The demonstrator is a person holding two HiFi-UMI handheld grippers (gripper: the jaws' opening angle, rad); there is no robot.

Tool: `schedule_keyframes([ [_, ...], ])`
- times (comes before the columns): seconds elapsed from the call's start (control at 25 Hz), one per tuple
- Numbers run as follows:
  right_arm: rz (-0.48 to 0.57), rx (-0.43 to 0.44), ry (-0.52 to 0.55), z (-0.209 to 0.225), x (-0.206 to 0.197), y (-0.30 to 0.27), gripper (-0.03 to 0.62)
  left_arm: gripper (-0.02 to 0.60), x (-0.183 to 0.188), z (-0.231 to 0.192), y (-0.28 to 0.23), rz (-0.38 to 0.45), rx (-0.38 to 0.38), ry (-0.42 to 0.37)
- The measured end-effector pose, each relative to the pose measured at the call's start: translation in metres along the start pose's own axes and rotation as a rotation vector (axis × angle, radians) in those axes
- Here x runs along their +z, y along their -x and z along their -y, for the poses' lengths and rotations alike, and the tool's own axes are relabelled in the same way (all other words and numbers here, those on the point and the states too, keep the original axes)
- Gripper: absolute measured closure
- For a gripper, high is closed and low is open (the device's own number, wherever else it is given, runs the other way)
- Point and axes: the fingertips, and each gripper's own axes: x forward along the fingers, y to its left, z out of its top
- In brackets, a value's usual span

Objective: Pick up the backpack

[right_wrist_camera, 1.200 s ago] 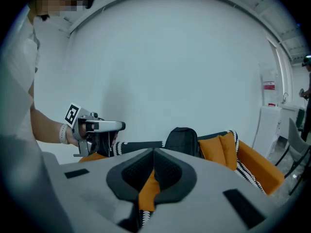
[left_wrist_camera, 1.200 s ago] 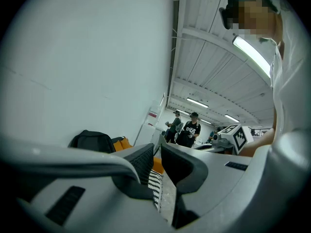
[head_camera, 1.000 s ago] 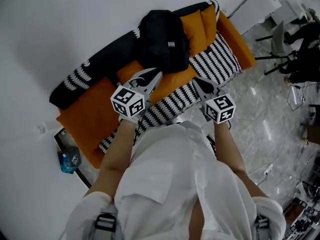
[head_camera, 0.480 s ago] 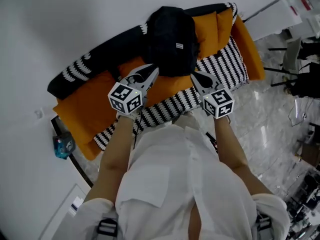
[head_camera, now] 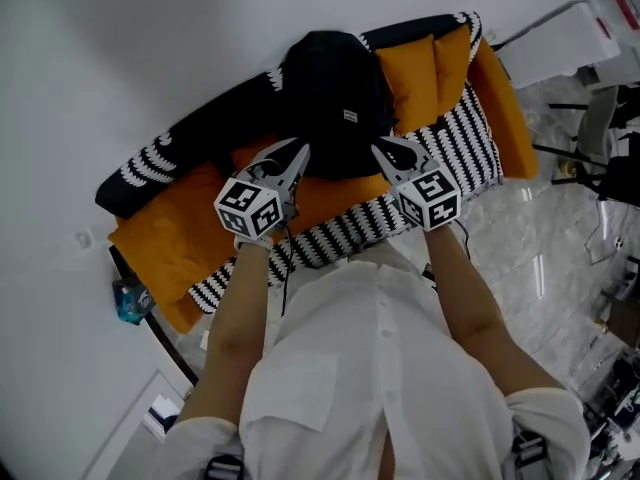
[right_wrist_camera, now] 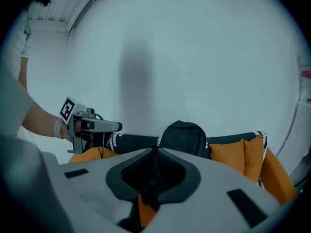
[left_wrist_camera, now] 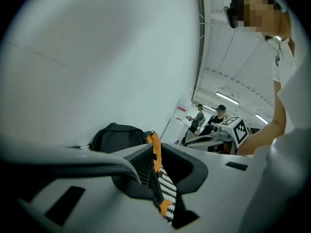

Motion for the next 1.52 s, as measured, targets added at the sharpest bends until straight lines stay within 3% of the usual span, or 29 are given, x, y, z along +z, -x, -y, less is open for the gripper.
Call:
schedule_keyframes([
  [0.16,0.002,-0.011,-0.02,0.031,0.004,-0.019,0.567,0.518,0.001,-0.009,-0.025,-0.026,0.013,0.005],
  [0.24,-0.004,-0.022,-0.027,0.045,0.005,-0.03,0.507,0.518,0.002,-0.015,-0.033,-0.033,0.022,0.013],
  [0.84,-0.181,-0.127,-0.155,0.134,-0.033,-0.112,0.34,0.518,-0.001,-0.04,-0.054,-0.076,0.059,0.053],
  [1.36,-0.304,-0.118,-0.17,0.159,-0.044,-0.164,0.326,0.518,-0.01,-0.038,-0.063,-0.084,0.054,0.072],
  [1.52,-0.328,-0.113,-0.126,0.155,-0.048,-0.172,0.379,0.518,-0.012,-0.037,-0.061,-0.085,0.055,0.078],
])
